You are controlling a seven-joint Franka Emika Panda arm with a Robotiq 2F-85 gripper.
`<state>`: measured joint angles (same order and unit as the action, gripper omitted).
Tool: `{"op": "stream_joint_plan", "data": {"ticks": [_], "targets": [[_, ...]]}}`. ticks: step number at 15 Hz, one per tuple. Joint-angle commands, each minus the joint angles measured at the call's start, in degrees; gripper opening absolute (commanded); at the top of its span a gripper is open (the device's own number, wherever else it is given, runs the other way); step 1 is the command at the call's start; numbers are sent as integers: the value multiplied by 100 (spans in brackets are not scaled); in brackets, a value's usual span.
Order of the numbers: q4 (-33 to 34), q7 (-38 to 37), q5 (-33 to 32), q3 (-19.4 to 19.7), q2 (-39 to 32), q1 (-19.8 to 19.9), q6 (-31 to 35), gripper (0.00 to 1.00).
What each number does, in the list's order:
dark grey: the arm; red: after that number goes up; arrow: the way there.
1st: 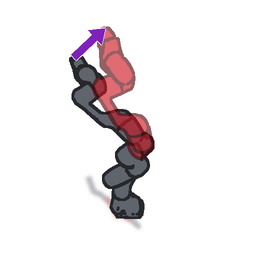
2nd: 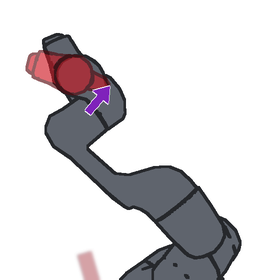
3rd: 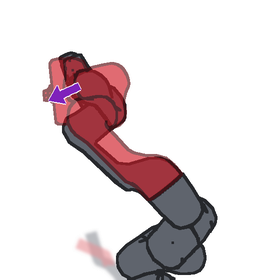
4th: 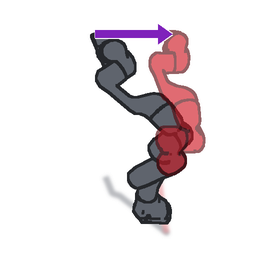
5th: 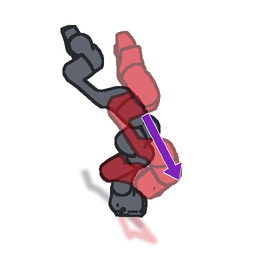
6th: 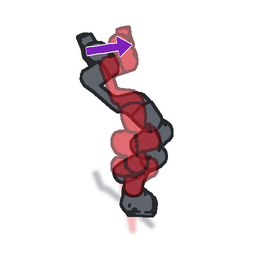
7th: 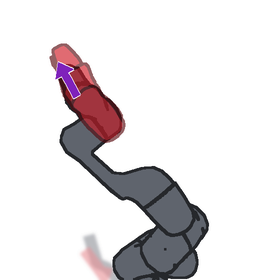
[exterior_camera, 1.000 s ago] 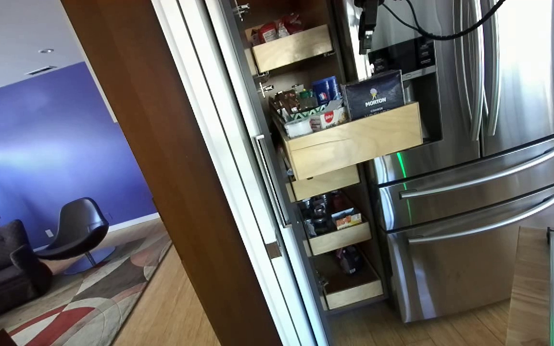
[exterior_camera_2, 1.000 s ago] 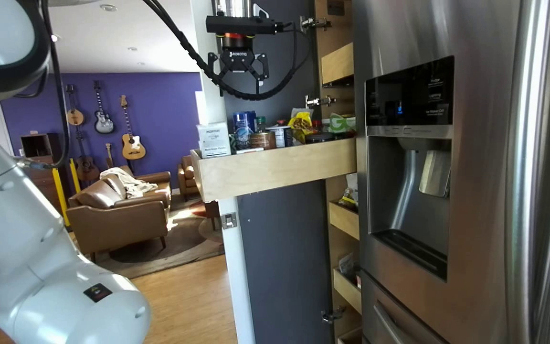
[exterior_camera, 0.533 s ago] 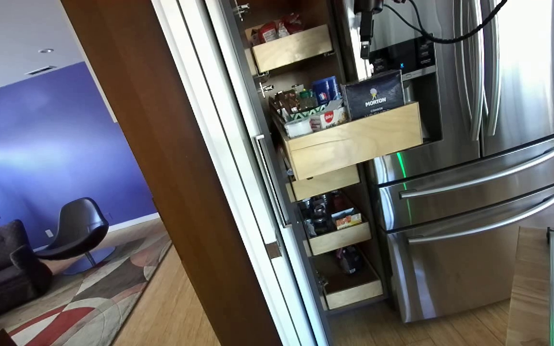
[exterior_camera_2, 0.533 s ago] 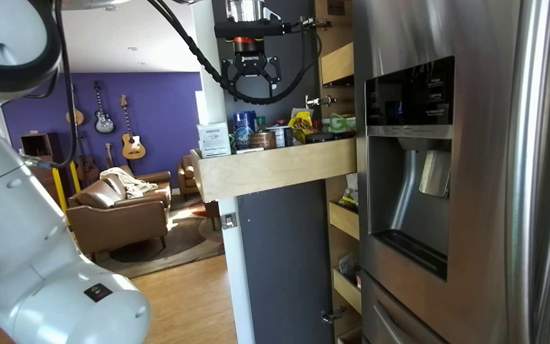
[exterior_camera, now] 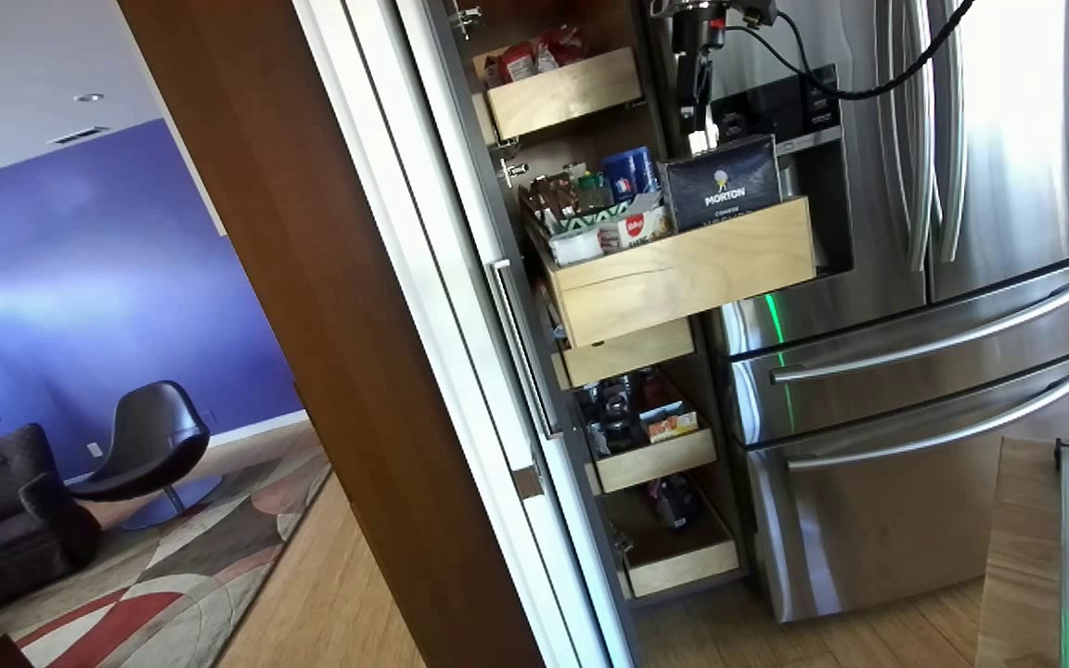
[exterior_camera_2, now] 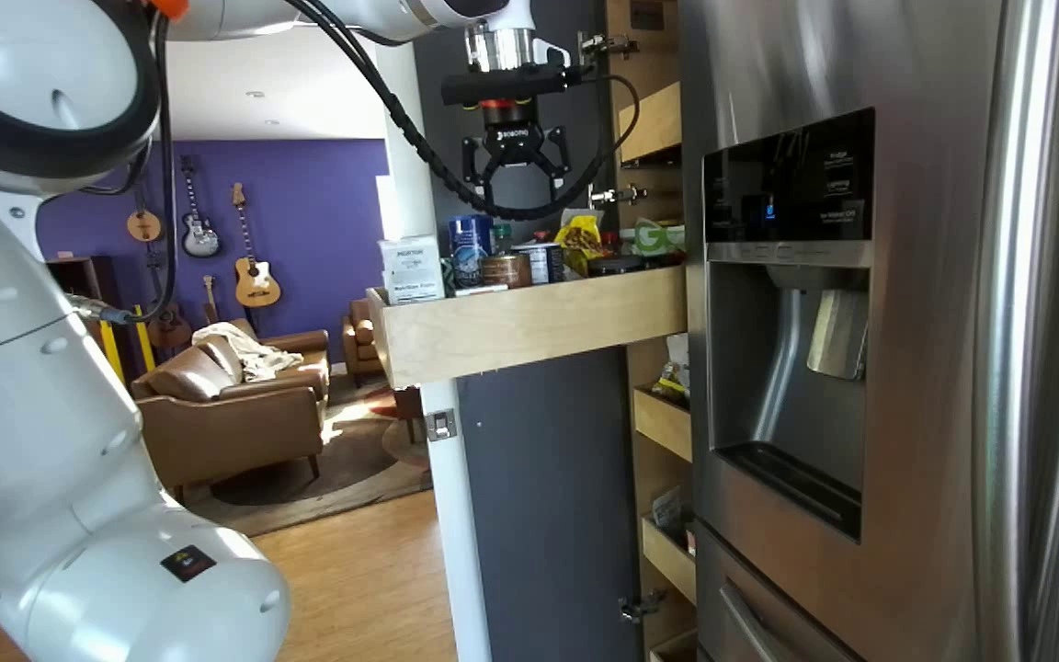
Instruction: Move the brown container a bit and then close the open drawer
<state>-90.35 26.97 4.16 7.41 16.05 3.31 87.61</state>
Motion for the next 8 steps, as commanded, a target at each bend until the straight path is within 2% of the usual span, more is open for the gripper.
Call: {"op": "stream_joint_plan", "data": {"ticks": [1,6,8], "targets": [[-22,-913,-362,-1,83,140,-193,100],[-82,-2264,-667,-97,227,304,-557,100],[-208,-2320,-550,-199,424,161,-726,100]]}}
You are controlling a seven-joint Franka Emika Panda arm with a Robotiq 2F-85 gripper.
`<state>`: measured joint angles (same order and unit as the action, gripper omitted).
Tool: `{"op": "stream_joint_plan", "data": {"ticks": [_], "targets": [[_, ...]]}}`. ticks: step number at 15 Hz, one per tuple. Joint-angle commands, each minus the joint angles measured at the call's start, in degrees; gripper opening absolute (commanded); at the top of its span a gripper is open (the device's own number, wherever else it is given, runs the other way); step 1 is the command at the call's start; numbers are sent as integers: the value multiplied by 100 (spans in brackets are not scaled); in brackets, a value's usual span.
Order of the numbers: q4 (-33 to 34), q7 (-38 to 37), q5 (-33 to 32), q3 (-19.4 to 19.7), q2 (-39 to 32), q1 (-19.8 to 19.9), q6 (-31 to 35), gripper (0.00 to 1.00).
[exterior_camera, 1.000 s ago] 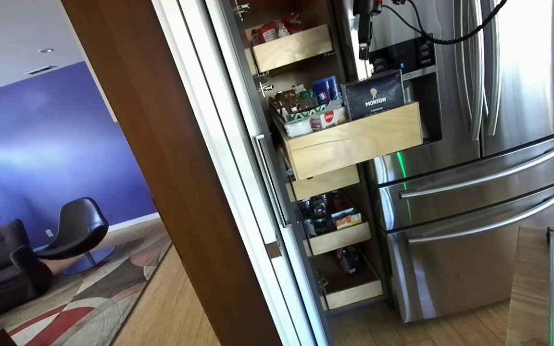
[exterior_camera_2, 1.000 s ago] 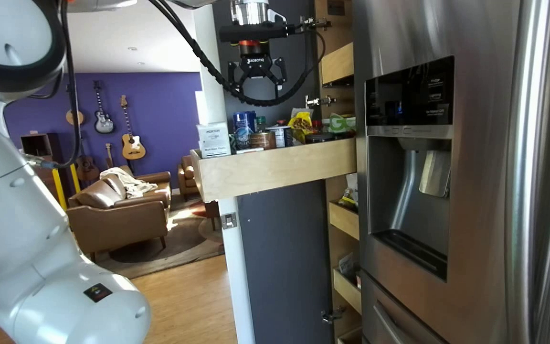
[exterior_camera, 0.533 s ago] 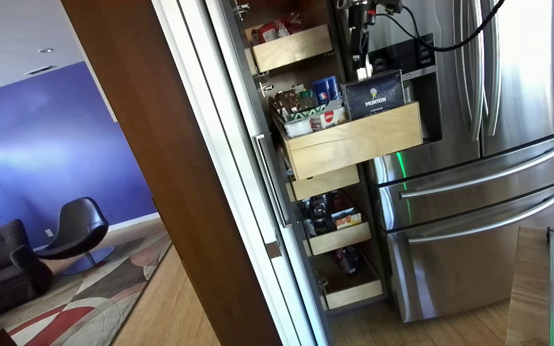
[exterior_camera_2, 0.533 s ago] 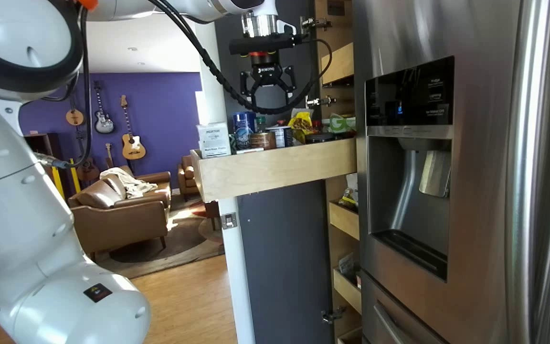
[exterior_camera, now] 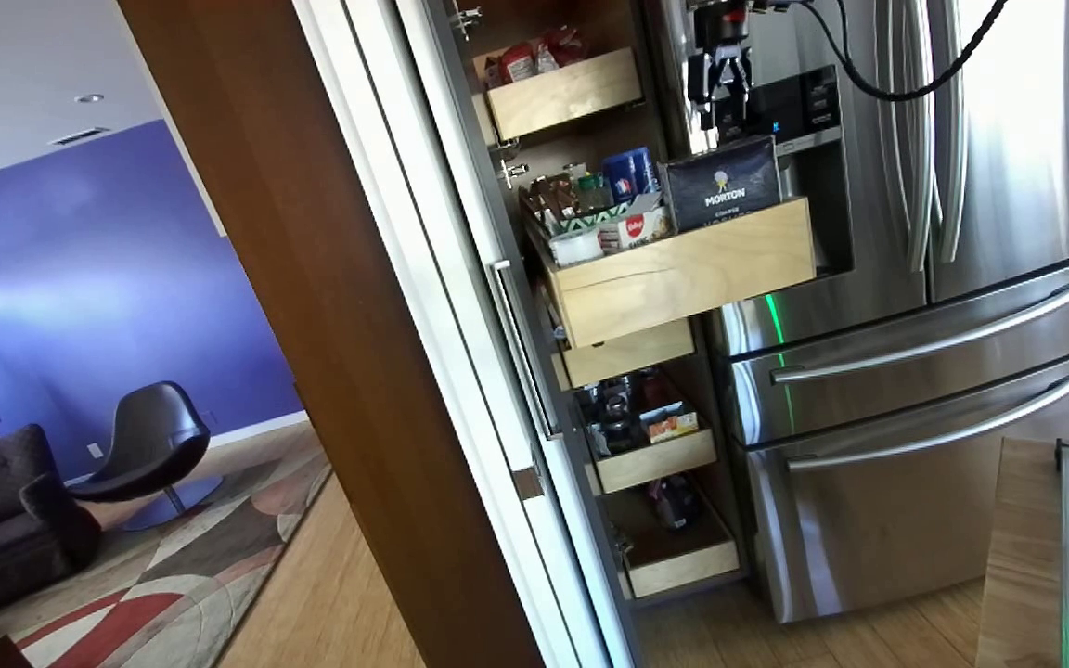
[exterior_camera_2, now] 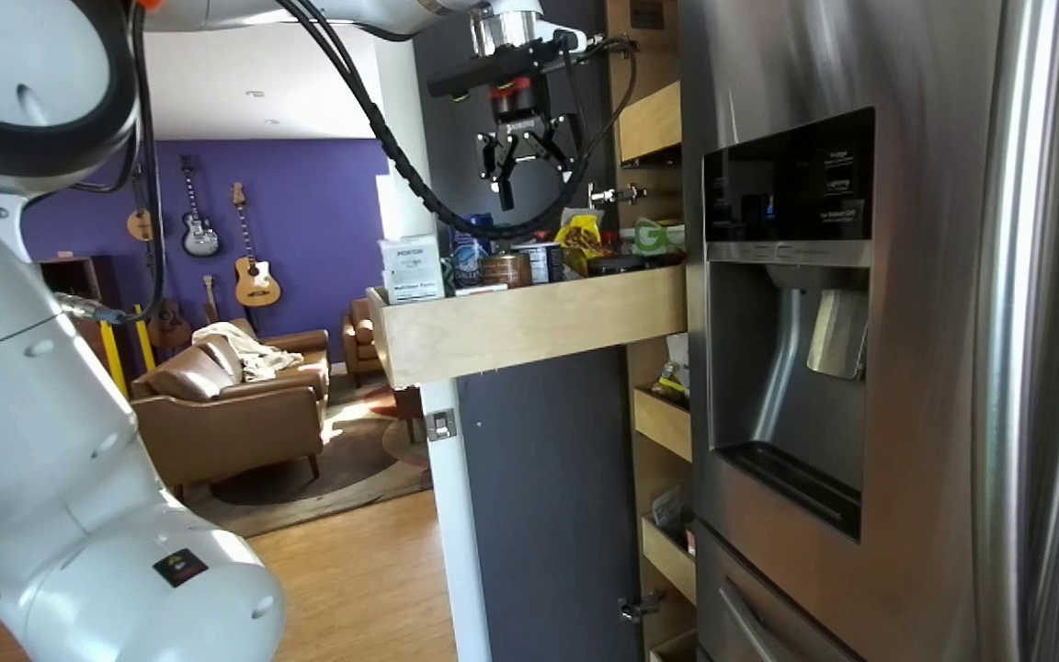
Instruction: Move the brown container a bit and then close the open drawer
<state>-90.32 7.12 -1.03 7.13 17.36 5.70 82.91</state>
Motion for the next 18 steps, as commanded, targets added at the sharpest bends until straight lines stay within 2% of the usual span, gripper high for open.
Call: {"op": "stream_joint_plan", "data": {"ticks": [1,5,8,11,12,18], "targets": [[-324,-319,-105,-286,443,-144,-222,100],[-518,-130,-106,-780,1035,-472,-189,100],[-517,-42,-25,-1101,1271,-772,-502,100],[-587,368,134,-1219,1379,-1156,-876,100],[-331,57,0,-1220,1207,-1015,-727,100],[-316,60,-4,-1203,1189,-1063,-743,100]]}}
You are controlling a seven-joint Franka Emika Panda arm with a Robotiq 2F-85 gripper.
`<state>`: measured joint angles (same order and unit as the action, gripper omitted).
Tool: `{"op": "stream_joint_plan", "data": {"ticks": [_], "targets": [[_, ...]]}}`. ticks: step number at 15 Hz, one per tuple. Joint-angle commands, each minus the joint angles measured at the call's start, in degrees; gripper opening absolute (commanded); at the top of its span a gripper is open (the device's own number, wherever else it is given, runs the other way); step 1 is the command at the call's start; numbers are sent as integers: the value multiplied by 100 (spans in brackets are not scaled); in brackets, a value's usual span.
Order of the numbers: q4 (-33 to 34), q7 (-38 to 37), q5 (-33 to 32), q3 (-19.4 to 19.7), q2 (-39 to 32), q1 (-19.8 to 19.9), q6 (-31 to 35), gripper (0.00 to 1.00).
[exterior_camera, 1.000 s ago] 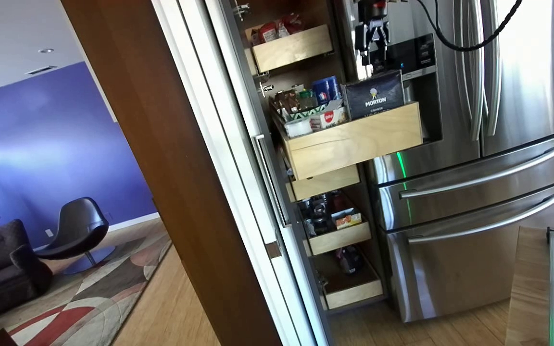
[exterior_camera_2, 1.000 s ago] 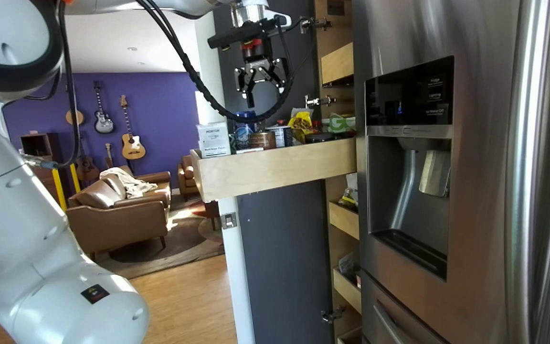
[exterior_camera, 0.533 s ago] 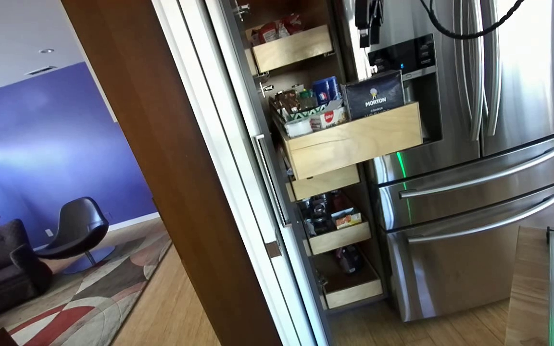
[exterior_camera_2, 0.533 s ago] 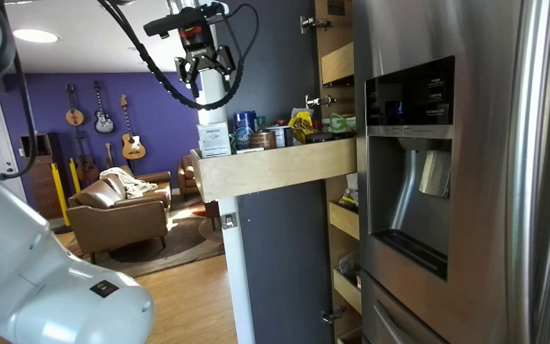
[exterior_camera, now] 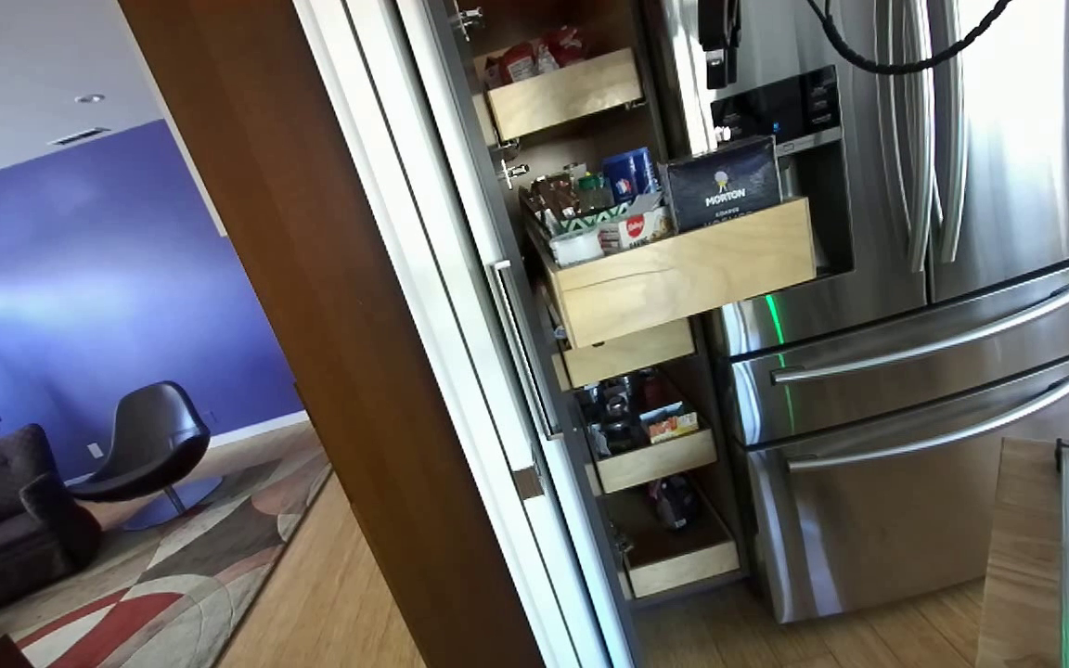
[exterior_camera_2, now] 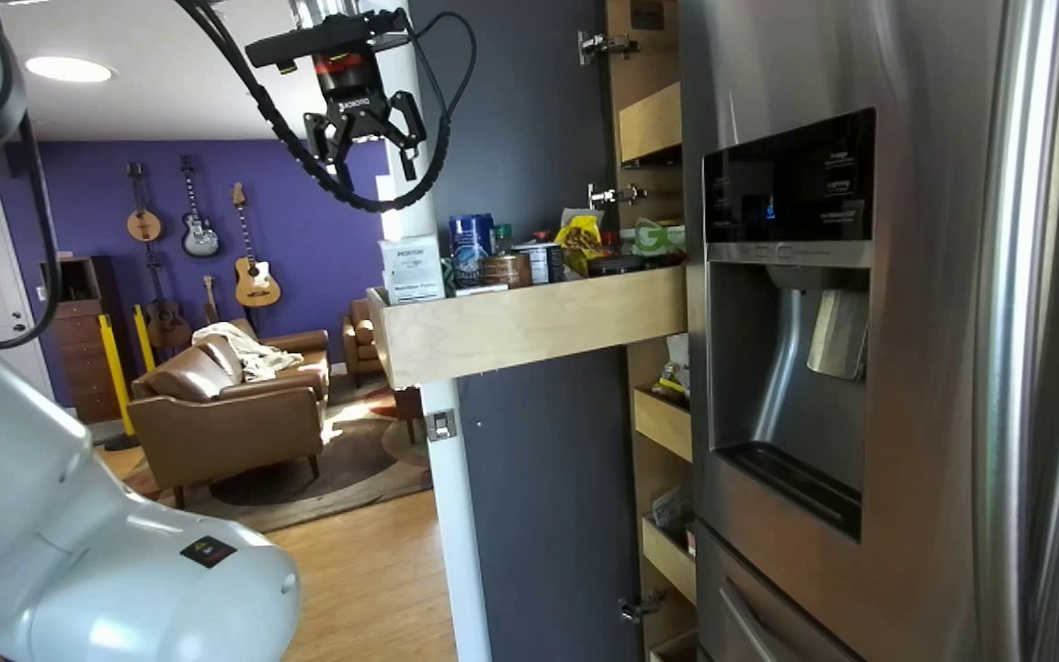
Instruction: Move the brown container a bit and then close the open drawer
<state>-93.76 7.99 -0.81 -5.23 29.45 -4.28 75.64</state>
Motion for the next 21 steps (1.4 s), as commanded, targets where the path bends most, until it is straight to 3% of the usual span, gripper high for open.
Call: {"op": "stream_joint_plan", "data": {"ticks": [1,5,6,8,12,16,17,21], "targets": [[-34,71,86,8,17,-160,-20,100],[-245,116,243,-364,88,-501,-31,100],[-294,56,250,-476,80,-568,-65,75],[-465,-22,210,-657,58,-659,-11,68],[-1065,-103,-32,-882,71,-723,453,35],[-1594,-215,-747,-1075,53,-697,1057,5],[-1734,-242,-922,-1111,54,-705,1237,0],[-2157,-304,-1357,-1186,20,-776,1867,0]]}}
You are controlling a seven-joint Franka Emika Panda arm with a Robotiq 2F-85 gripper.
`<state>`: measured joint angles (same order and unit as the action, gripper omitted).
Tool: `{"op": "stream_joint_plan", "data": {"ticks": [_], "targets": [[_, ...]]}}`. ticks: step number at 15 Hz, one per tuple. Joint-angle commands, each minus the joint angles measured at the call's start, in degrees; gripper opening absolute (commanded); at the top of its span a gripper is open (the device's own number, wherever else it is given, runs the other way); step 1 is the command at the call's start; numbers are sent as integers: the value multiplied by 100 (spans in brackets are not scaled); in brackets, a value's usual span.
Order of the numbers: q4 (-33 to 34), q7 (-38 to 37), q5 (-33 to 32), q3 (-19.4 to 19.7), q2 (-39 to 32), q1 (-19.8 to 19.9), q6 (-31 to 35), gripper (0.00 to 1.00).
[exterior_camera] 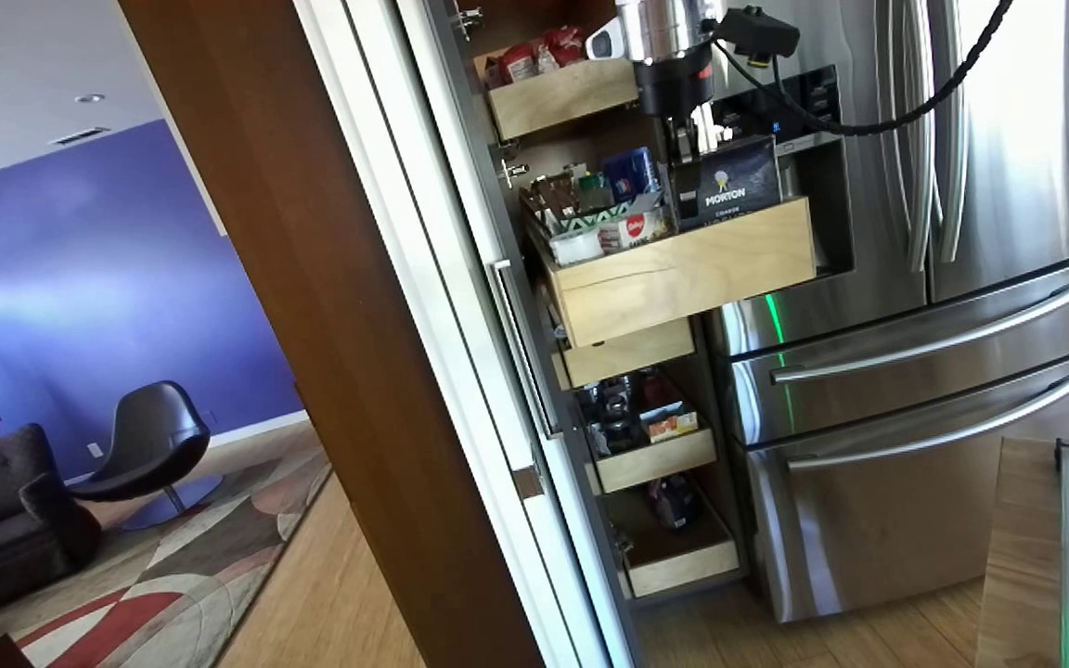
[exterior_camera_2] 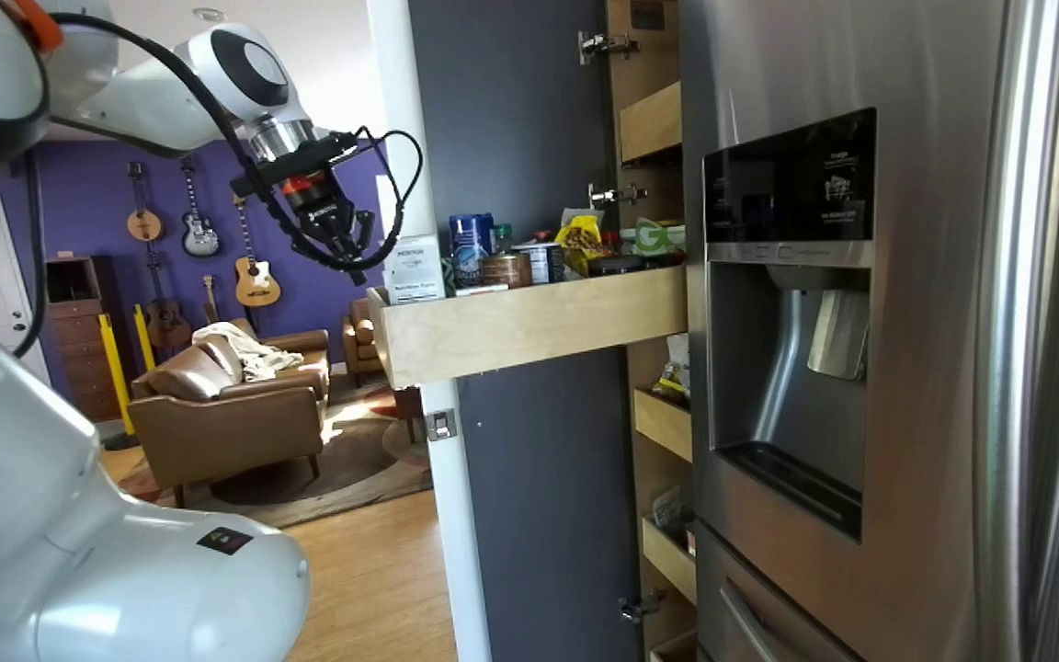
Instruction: Move the brown container a bit and then close the open drawer
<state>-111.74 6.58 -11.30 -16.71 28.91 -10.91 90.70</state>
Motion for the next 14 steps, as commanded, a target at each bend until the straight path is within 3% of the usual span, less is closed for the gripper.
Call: {"op": "stream_joint_plan", "data": {"ticks": [1,5,14], "targets": [[-436,-185,-345,-46,57,-130,454,0],[-601,-165,-332,-23,52,-201,594,0],[-861,-500,-1142,-138,25,-93,755,0]]}}
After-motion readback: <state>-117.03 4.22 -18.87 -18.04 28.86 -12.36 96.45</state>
